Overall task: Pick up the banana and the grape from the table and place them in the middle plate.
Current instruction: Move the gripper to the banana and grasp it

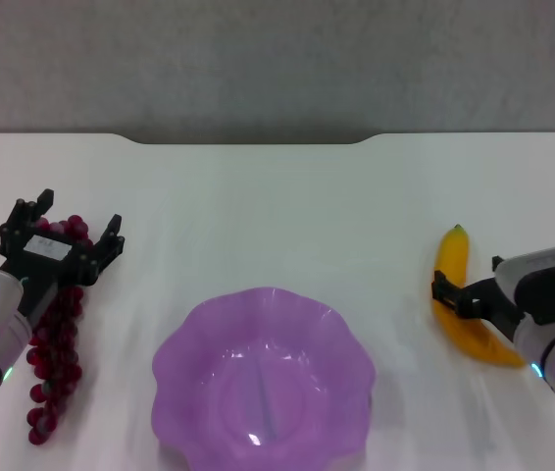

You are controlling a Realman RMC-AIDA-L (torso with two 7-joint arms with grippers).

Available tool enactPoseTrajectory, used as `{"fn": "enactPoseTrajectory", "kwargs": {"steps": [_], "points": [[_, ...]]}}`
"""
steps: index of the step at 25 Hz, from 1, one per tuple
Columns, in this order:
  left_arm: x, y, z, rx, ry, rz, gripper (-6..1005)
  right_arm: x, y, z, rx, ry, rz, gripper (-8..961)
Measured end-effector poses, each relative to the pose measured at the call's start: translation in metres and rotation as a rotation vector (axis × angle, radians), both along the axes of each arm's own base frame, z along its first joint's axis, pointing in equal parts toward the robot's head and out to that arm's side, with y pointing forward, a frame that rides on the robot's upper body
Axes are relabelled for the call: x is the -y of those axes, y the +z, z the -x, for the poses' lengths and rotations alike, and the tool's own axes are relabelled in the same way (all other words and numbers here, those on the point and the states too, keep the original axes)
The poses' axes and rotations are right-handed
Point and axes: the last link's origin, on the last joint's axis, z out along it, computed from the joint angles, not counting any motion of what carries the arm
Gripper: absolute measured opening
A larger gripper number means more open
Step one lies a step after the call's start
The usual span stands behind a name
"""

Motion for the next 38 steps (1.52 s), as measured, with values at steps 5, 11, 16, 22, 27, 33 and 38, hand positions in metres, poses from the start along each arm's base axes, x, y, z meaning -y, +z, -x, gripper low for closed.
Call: {"fn": "enactPoseTrajectory", "kwargs": {"steps": [5, 11, 16, 22, 27, 33, 38], "points": [[0.0, 0.0, 0.0, 0.0, 0.0, 0.0, 878, -0.004, -0.007, 0.002, 0.022, -0.002, 0.047, 890], [0.0, 0.0, 0.0, -0.002, -0.002, 0.001, 877, -0.006, -0.014, 0.004, 0.041, -0.002, 0.083, 890], [0.0, -0.001, 0.0, -0.005, 0.002, 0.006, 878, -0.006, -0.015, 0.004, 0.043, -0.003, 0.086, 889], [0.0, -0.001, 0.0, -0.016, -0.001, 0.008, 877, -0.007, -0.015, 0.0, 0.059, -0.019, 0.102, 833], [0.0, -0.002, 0.0, -0.018, -0.003, 0.009, 878, -0.008, -0.014, -0.001, 0.063, -0.021, 0.101, 777], [0.0, -0.002, 0.0, -0.017, -0.003, 0.008, 878, -0.008, -0.014, -0.002, 0.064, -0.024, 0.104, 751], [0.0, -0.002, 0.0, -0.019, -0.002, 0.008, 878, -0.007, -0.014, -0.003, 0.065, -0.027, 0.104, 633]]}}
